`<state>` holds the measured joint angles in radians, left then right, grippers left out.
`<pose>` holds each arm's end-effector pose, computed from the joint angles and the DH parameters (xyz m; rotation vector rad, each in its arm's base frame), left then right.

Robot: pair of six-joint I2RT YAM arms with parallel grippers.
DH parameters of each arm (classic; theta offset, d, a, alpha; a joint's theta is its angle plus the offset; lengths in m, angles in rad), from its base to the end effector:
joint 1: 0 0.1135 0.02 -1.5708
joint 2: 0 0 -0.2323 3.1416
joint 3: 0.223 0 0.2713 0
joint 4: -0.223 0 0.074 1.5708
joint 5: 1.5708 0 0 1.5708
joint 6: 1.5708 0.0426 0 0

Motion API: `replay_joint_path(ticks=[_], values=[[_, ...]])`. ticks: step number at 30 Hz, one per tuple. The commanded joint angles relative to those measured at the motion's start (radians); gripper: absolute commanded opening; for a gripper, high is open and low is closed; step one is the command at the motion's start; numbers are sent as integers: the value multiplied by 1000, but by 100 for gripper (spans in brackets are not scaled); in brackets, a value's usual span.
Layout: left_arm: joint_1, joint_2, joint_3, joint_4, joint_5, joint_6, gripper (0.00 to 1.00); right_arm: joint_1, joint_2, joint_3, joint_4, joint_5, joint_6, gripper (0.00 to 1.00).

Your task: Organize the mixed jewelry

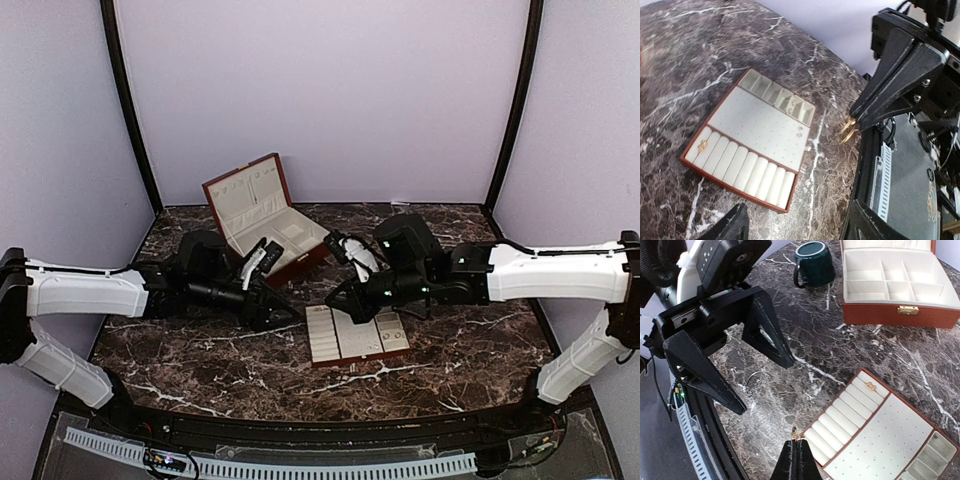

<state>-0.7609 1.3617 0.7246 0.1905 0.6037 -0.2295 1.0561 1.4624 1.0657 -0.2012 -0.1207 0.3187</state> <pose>0.2140 -0.2372 0.1845 0.9556 1.9317 -1.2124 0.1719 0.3143 0.2321 -0.9019 2.1295 0.8836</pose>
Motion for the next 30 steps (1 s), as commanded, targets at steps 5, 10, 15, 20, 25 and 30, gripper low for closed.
replay_joint_path(ticks=[5, 10, 15, 20, 25, 30], values=[[-81, 99, -25, 139, -303, -381, 72, -70, -56, -91, 114, 50, -23, 0], [-109, 186, 22, 72, -364, -414, 72, -80, -83, -130, 144, 51, -14, 0], [-128, 284, 70, 50, -349, -429, 64, -88, -104, -165, 176, 52, 4, 0], [-143, 363, 119, 27, -346, -423, 62, -88, -115, -191, 193, 50, 14, 0], [-164, 417, 197, -110, -396, -377, 42, -90, -130, -209, 201, 49, 20, 0], [-185, 442, 237, -196, -436, -342, 38, -90, -146, -234, 219, 49, 30, 0]])
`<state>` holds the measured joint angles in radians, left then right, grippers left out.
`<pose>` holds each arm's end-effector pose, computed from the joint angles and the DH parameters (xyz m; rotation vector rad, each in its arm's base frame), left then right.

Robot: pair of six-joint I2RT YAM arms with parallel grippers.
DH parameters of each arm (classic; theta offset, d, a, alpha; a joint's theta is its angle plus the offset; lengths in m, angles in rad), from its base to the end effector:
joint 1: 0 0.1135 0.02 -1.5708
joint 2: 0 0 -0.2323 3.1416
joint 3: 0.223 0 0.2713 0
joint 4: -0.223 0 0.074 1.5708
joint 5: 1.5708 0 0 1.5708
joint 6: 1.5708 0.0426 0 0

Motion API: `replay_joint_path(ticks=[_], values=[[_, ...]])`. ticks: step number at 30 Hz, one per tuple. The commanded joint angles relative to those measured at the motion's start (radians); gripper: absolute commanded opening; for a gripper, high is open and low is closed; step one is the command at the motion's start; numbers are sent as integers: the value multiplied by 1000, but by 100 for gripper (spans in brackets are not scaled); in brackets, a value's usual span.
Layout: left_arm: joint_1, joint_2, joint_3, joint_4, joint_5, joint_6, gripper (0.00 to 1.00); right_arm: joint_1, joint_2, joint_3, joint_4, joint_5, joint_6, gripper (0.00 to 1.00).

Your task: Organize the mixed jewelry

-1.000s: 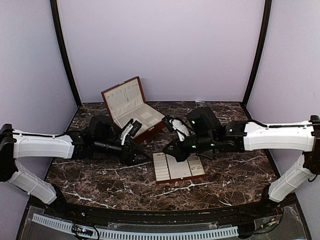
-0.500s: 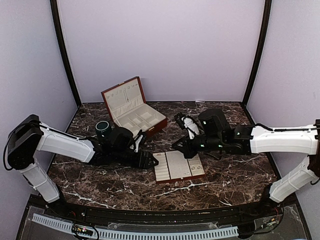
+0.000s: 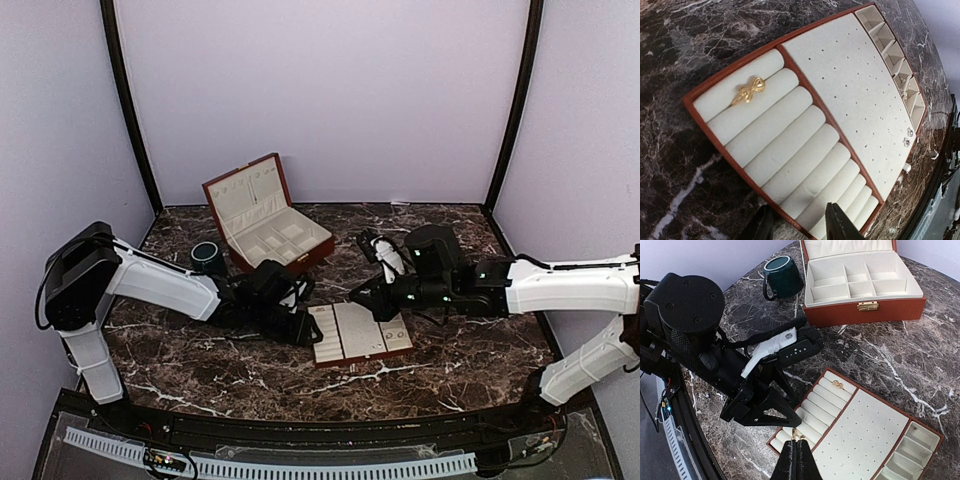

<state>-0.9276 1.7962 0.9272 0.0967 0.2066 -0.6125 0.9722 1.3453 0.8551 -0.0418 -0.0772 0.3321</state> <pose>0.2158 -0.3024 0.0959 0.5095 2.4972 -0.9374 0.1833 0.2746 0.2092 -0.7455 2.0933 0.8391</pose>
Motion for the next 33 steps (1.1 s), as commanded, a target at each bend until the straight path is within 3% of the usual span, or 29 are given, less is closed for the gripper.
replay_joint_path(ticks=[1, 5, 10, 16, 21, 33], values=[[-19, 12, 33, -103, -35, 42, 38, -6, -29, -29, 62, 6, 19, 0], [-20, 32, 42, -122, -29, 49, 35, -6, -34, -31, 65, 6, 22, 0], [-20, 26, 30, -123, -27, 85, 25, -6, -49, -37, 63, 6, 21, 0], [-20, 34, 37, -136, 50, 256, 17, 8, -23, -7, 14, 29, -13, 0], [-20, 59, 72, -182, 90, 360, 16, 23, 19, 6, 2, 62, -22, 0], [-20, 59, 87, -118, 93, 308, 16, 35, 148, -13, 57, 122, -32, 0]])
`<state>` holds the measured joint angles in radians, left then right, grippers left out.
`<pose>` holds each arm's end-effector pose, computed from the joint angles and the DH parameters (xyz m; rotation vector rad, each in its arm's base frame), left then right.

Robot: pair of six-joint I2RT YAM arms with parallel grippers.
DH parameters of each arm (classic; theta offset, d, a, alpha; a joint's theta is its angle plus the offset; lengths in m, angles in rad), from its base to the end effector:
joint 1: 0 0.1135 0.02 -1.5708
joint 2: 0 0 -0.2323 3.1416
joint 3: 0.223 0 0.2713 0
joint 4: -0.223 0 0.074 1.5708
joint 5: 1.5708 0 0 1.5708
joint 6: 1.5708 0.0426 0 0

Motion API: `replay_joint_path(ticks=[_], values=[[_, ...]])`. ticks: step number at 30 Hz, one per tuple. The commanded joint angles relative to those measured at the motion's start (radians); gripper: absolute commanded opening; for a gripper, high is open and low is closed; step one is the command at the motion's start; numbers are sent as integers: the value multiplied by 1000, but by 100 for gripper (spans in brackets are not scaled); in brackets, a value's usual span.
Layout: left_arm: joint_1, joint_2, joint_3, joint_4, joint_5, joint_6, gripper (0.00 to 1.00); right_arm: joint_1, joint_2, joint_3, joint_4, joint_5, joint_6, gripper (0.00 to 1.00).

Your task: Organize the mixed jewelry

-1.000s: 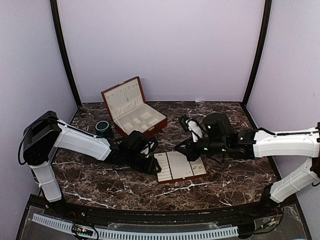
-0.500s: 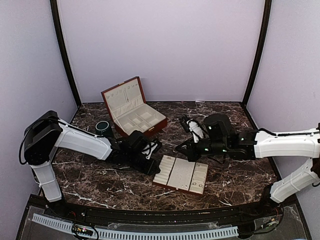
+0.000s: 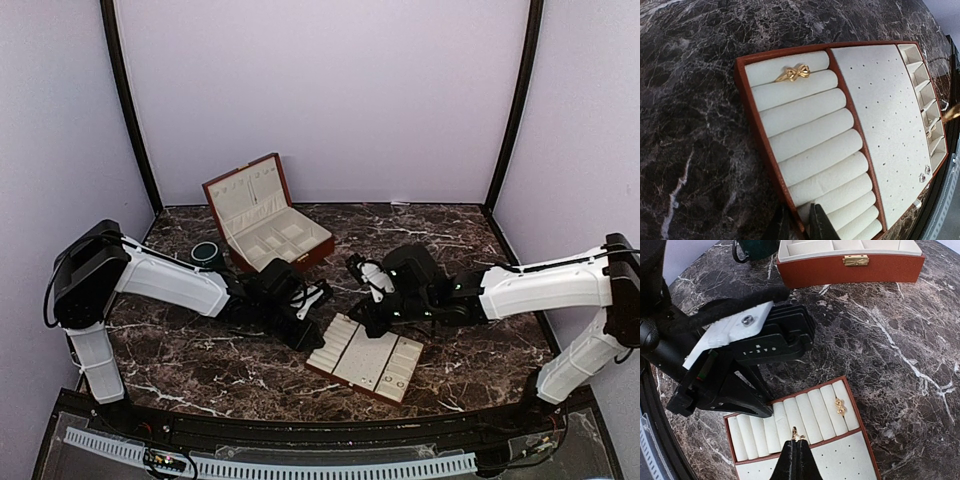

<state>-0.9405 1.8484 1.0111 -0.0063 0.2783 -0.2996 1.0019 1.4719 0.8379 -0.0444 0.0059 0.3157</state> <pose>0.2156 -0.3153 0.0947 0.9402 2.3977 -0.8618 0.1815 0.2834 0.1631 -0.7857 2.2092 0.6812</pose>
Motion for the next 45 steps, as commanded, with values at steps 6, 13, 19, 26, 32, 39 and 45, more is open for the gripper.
replay_joint_path(ticks=[6, 13, 19, 26, 32, 39, 45], values=[[-7, 5, 3, -2, 35, -6, 16, -18, 67, -2, 93, 29, -45, 0], [-7, 2, -1, 9, 42, -12, 16, -41, 128, 16, 123, 13, -84, 0], [-7, 2, -2, 11, 45, -17, 16, -49, 184, 28, 123, 5, -118, 0], [-7, 2, -5, 25, 53, -23, 16, -52, 214, 37, 122, 13, -148, 0], [-7, 2, -4, 28, 53, -24, 15, -54, 238, 49, 123, 29, -171, 0], [-7, 1, -5, 28, 56, -24, 14, -61, 242, 62, 96, 54, -212, 0], [-7, -2, -3, 29, 58, -26, 13, -62, 246, 65, 74, 30, -246, 0]])
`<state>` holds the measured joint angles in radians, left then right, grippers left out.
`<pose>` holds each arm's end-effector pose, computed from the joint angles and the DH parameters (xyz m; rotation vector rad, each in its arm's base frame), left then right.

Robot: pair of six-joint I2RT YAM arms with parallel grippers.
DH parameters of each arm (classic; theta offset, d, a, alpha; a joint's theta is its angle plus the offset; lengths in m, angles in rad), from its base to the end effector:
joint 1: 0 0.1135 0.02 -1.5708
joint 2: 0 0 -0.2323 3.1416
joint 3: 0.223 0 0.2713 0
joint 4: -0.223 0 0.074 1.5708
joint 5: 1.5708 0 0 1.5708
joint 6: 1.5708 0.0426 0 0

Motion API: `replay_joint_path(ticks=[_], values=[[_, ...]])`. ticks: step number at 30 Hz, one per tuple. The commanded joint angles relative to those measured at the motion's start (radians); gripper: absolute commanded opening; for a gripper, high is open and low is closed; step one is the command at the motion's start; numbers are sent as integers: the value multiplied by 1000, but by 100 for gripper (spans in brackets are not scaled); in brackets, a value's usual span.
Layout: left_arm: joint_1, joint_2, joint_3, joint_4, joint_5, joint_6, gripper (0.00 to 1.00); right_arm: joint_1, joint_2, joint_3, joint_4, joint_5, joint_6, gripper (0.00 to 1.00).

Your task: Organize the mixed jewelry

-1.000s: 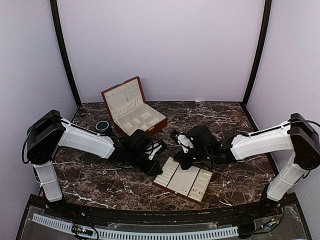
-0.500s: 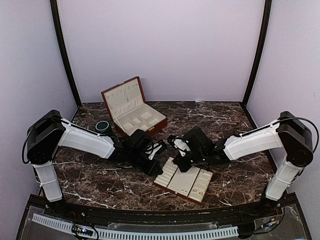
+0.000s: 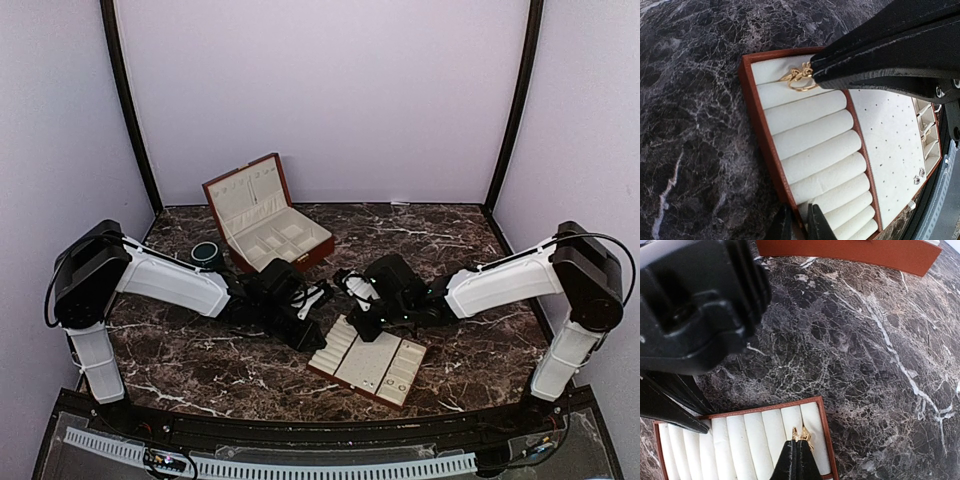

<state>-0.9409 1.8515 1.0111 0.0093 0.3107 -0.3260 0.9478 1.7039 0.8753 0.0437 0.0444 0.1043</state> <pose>0.2150 -0.3170 0.0950 0.9271 2.4037 -0.9148 0.2095 0.2883 0.1069 -0.9632 2.2008 0.4539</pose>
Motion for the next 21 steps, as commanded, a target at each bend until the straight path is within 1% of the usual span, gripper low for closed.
replay_joint_path(ticks=[1, 8, 21], values=[[-7, -5, -2, 14, 24, 0, 13, -7, 14, 25, -17, -16, -37, 0], [-7, -6, -5, 18, 27, 0, 13, -7, 13, 19, -34, -57, -53, 0], [-7, -8, -6, 27, 30, -4, 13, -7, 30, 12, -68, -22, -83, 0]])
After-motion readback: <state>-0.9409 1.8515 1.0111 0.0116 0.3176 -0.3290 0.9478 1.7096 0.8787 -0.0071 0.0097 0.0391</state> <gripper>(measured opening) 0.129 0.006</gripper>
